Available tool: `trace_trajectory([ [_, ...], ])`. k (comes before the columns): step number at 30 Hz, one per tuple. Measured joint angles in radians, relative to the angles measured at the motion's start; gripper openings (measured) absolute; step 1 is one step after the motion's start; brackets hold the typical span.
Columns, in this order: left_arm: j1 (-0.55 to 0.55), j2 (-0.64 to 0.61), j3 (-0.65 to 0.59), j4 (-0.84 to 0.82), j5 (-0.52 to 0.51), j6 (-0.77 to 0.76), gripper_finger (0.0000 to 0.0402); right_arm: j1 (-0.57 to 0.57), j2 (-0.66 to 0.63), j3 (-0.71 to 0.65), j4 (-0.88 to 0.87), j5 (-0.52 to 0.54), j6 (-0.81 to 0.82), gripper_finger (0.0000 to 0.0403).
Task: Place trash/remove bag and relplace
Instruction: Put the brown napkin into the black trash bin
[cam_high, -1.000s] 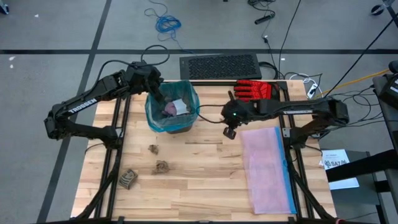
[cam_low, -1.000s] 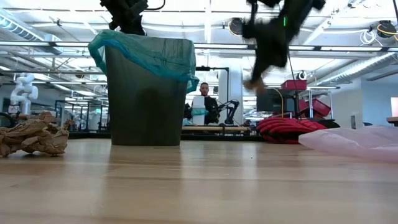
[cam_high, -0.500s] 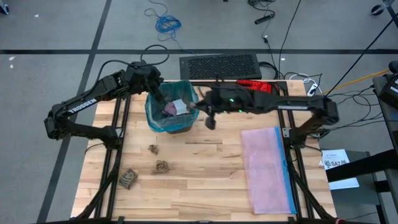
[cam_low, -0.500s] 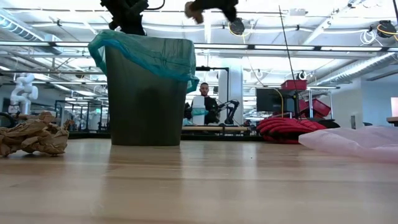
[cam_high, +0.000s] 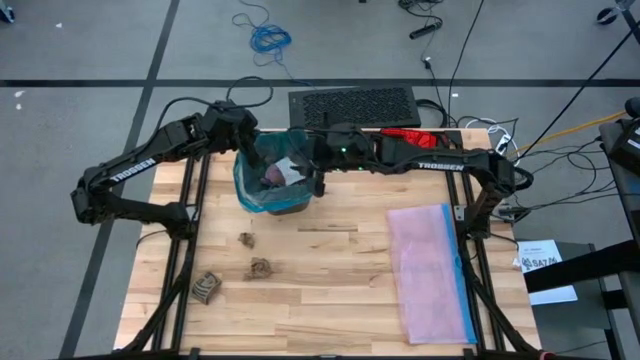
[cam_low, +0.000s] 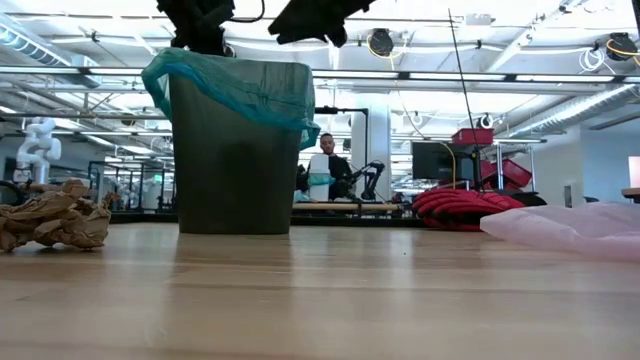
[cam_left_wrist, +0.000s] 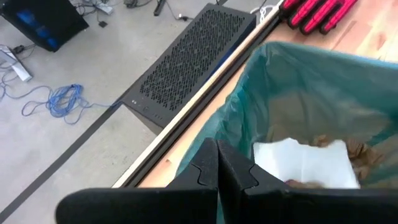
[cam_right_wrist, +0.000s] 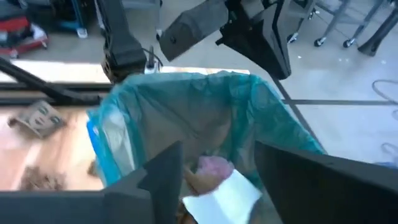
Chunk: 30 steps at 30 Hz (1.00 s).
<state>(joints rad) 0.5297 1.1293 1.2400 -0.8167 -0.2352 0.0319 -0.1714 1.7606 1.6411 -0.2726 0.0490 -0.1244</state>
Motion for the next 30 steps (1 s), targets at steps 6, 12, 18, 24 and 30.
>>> trace_trajectory([
  [6,-0.039,-0.005,0.0,-0.098,0.002,0.004,0.0,0.0,-0.091,0.001,-0.236,0.038,-0.046,0.0197],
  [12,-0.216,-0.043,0.0,-0.158,0.002,-0.07,0.0,-0.015,-0.177,-0.098,-0.459,0.125,-0.05,0.0039],
  [18,-0.441,-0.051,0.0,-0.181,0.002,-0.205,0.0,-0.024,-0.284,-0.367,-0.398,0.1,0.012,0.0004],
  [24,-0.65,-0.017,0.001,-0.262,-0.004,-0.384,0.0,-0.023,-0.4,-0.605,-0.214,0.076,0.075,0.0001],
  [30,-0.841,0.081,0.001,-0.352,-0.005,-0.541,0.0,-0.023,-0.474,-0.692,-0.128,0.075,0.115,0.0001],
])
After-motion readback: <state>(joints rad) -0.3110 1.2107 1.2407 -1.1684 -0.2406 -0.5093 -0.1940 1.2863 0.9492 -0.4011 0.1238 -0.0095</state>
